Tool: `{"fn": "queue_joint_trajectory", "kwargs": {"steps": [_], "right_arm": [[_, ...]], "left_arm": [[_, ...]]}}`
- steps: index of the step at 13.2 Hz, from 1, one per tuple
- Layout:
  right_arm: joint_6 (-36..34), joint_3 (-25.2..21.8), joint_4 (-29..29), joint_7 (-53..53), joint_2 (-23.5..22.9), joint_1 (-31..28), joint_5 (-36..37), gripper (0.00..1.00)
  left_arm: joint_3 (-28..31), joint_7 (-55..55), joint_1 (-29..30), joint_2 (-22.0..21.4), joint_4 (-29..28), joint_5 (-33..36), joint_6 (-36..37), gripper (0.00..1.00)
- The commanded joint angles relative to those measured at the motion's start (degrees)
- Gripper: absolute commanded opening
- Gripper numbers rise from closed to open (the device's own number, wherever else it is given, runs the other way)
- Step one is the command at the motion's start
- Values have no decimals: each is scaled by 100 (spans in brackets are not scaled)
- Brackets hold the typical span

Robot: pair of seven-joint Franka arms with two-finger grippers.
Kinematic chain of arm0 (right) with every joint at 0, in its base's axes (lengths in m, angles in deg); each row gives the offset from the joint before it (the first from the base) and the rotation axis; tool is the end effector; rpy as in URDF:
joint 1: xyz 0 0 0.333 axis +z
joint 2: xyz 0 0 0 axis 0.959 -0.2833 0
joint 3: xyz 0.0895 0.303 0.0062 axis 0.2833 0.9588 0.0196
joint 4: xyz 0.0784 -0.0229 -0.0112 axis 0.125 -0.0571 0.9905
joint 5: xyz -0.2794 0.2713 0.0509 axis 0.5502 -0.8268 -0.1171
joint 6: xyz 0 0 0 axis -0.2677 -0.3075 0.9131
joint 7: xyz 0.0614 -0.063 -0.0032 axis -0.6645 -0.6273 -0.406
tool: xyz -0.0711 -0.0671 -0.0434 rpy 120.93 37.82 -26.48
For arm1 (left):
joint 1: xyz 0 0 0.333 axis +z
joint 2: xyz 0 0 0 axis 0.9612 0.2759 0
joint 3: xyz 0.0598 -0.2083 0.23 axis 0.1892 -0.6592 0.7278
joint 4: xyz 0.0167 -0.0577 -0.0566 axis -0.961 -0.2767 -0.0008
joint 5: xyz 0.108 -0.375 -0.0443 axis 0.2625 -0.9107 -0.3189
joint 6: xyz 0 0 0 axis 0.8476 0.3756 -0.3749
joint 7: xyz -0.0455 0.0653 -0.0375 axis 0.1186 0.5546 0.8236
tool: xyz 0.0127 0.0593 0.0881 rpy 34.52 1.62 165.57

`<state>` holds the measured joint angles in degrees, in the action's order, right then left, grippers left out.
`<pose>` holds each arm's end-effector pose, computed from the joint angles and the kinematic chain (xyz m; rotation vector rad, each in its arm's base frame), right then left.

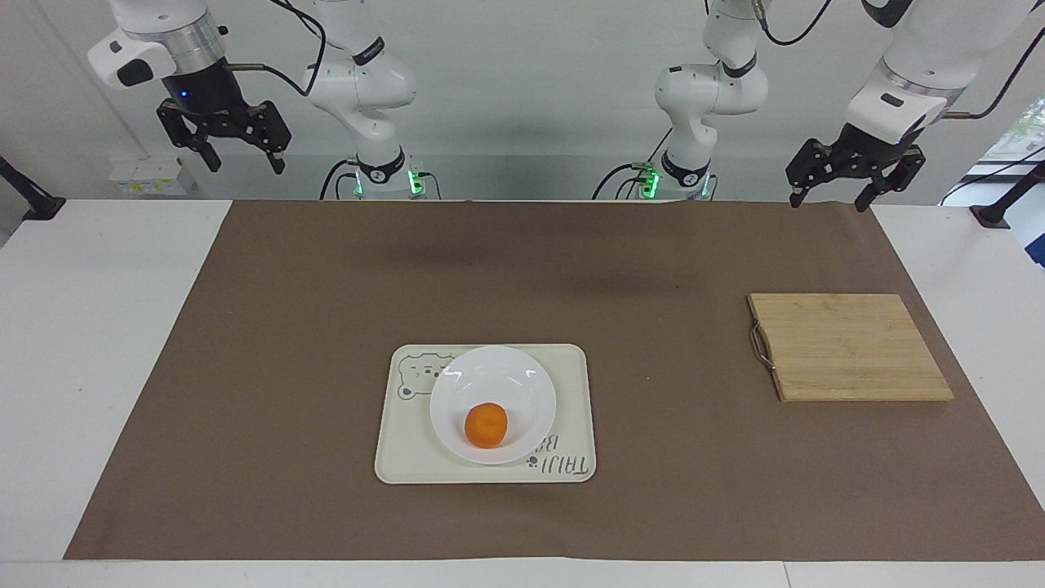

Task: Place orange and plate with both arms

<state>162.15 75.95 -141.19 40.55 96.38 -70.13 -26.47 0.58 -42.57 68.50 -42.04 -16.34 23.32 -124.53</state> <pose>0.5004 -0.0308 0.6761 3.1396 -0.0974 0.0070 0.5446 -0.0462 0.6681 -3.1337 0.2198 0.0254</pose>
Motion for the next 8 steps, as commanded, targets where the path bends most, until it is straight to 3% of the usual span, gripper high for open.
{"fn": "queue_joint_trajectory", "kwargs": {"steps": [1,8], "right_arm": [[100,51,-110,27,76,-16,163,100],[-5,51,-137,-35,93,-16,154,100]], "left_arm": [[-30,24,144,-161,-142,73,42,100],[-30,-2,144,-205,-177,73,-11,100]]}}
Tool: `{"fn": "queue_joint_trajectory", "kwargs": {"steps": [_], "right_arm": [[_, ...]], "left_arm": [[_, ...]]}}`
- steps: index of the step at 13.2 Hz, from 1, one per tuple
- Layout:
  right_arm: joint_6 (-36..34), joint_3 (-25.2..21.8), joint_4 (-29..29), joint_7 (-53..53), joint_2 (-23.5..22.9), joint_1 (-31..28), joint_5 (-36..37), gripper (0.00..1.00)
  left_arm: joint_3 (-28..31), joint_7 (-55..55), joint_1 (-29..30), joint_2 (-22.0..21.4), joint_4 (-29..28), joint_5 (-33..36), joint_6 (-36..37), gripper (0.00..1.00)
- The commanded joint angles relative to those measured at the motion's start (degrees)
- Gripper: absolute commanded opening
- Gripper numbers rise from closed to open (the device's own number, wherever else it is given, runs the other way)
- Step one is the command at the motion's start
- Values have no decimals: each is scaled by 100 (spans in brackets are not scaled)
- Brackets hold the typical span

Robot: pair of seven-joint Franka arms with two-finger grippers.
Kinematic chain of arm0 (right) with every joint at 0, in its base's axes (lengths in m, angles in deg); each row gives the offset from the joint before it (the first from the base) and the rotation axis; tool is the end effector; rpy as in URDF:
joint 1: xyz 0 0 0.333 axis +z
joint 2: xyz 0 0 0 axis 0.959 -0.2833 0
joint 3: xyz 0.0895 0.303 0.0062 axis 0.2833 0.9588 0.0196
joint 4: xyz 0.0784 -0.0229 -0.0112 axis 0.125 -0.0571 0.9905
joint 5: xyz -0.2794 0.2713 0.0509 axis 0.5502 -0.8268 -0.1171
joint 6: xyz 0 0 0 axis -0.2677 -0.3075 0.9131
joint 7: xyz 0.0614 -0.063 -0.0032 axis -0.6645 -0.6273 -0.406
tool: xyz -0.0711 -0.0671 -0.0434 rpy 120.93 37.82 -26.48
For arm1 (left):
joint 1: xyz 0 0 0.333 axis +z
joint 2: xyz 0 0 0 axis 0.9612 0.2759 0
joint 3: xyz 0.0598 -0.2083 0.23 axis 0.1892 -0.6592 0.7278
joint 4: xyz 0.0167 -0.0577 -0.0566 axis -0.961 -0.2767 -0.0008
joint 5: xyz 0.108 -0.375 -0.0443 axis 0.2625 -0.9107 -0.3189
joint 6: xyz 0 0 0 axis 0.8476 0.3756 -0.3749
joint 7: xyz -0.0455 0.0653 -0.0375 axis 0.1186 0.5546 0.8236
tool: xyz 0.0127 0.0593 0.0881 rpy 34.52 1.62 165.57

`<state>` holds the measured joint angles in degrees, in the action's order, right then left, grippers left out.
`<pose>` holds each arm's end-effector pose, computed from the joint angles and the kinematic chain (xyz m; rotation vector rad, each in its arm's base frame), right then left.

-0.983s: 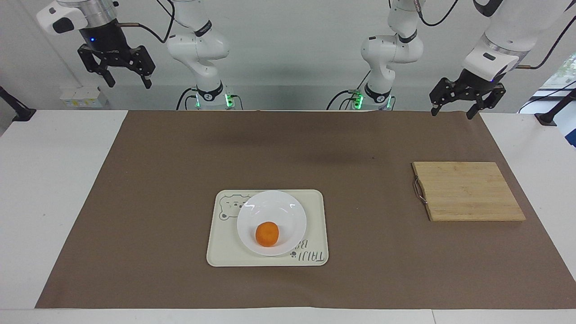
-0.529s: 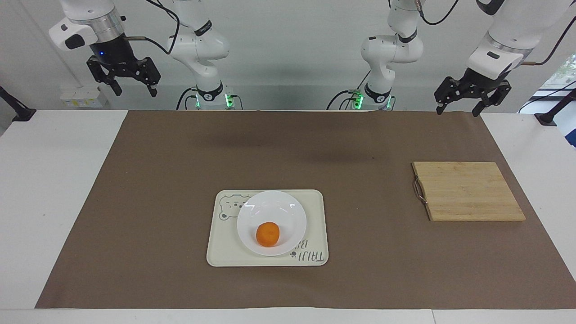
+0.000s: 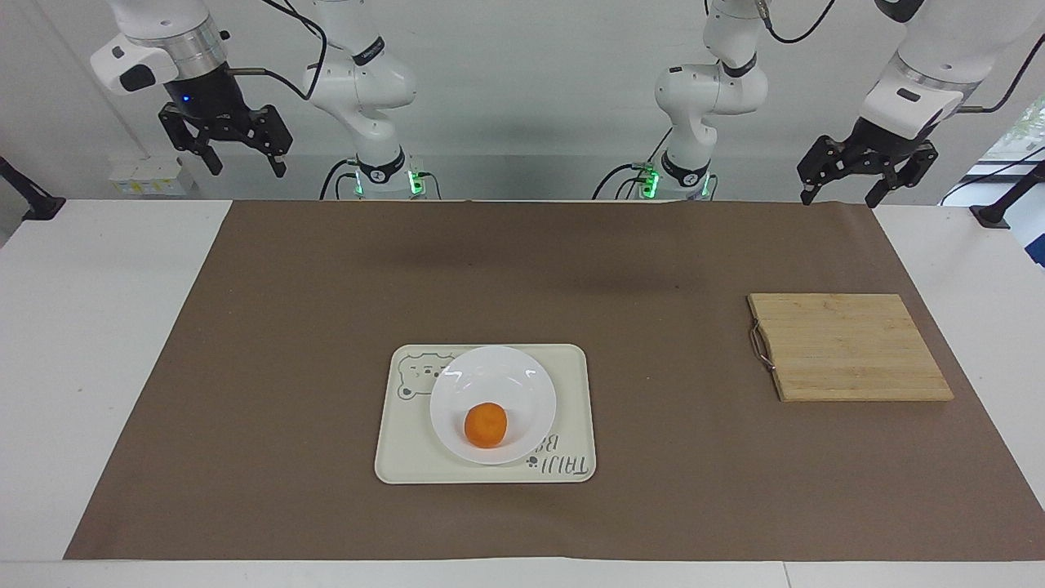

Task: Place orange and plate with both arms

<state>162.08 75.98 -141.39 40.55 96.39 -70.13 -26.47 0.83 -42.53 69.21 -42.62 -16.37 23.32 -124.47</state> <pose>0.5003 -0.0305 0.6745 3.1396 -0.0965 -0.0001 0.5417 -0.0368 0.6733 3.1354 -0.1947 -0.0120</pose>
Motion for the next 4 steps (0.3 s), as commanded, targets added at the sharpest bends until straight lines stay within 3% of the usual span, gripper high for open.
{"fn": "queue_joint_trajectory", "kwargs": {"steps": [1,4], "right_arm": [[2,48,-116,-34,93,-16,162,100],[-375,5,383,1,-292,-60,39,100]], "left_arm": [[-55,-15,73,-147,-174,73,-17,100],[-55,20,82,-147,-182,73,-17,100]]}}
